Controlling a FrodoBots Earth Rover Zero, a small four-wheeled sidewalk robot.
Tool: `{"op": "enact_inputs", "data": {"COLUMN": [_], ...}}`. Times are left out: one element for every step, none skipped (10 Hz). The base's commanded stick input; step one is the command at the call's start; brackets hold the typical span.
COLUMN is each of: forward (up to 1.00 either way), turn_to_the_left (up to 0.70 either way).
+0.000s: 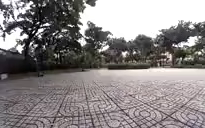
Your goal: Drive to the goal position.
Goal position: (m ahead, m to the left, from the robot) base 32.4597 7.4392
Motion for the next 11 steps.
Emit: {"op": "enact_inputs", "data": {"forward": [1.0, 1.0, 1.0, 1.0, 1.0, 1.0, 1.0, 1.0, 1.0, 1.0, 1.0], "turn_to_the_left": [0.27, 0.26, 0.05, 0.0, 0.0, 0.0, 0.0, 0.0, 0.0, 0.0, 0.0]}}
